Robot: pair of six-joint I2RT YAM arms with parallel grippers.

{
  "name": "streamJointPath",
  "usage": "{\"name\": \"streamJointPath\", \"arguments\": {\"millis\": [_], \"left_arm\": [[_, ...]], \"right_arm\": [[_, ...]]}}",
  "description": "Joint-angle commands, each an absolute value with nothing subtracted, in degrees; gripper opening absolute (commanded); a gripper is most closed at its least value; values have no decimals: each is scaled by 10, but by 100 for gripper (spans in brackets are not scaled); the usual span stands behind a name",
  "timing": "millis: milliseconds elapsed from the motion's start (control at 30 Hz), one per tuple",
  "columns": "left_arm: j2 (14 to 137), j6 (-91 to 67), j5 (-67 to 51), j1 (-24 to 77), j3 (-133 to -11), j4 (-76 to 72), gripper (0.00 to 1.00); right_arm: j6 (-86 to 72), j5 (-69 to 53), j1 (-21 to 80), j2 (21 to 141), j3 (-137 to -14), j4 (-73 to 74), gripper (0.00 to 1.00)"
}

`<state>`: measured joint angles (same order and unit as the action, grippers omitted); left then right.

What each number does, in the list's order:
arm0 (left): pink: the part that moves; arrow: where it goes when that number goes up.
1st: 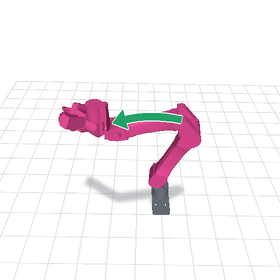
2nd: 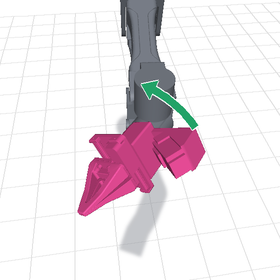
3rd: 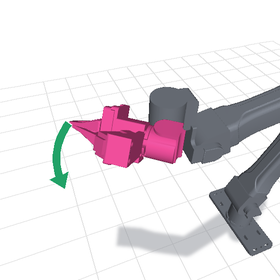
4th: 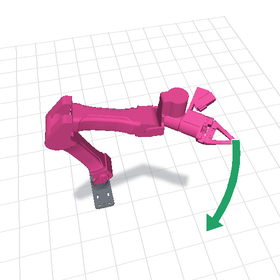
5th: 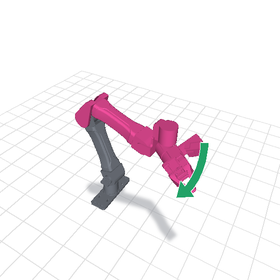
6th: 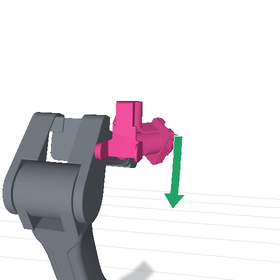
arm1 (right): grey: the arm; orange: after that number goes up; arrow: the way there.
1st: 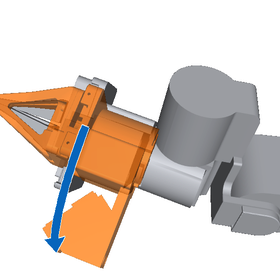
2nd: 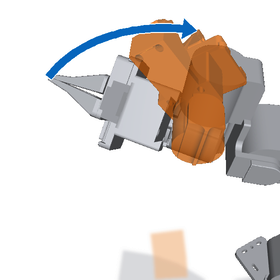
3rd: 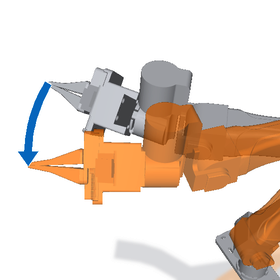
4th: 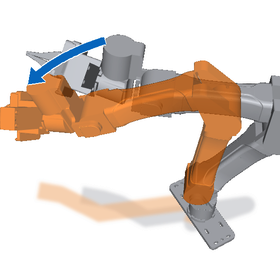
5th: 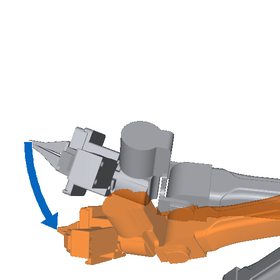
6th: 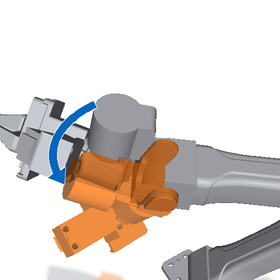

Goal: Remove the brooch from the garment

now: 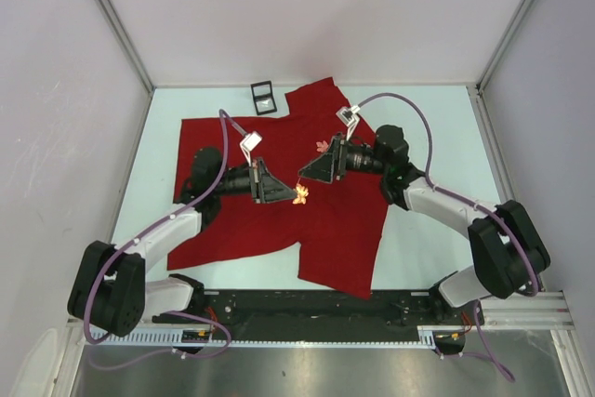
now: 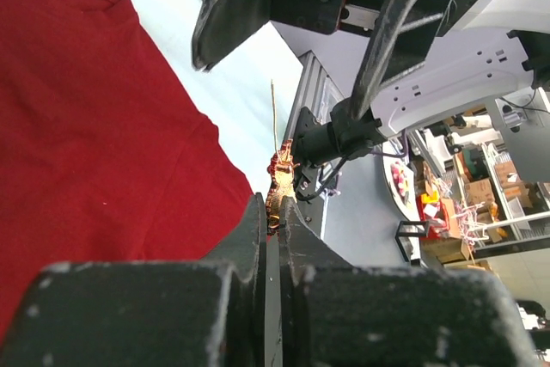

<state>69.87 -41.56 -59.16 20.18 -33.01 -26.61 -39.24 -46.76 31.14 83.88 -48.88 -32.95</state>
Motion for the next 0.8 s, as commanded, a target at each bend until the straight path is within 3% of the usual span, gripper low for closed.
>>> {"name": "streamJointPath", "arguments": {"millis": [0,467,767], "left_arm": [[693,-405,-599,207,-356,-260,0],[708,-440,-543,207,-366,-201,0],[706,-444,-533,207,-371,-212,0]], "right_arm": [[-403,-465,328,858,-524,-359,66],[-398,-498,371,845,-541,-325,57],[-402,-476,367,788,-541,-306,58]]}}
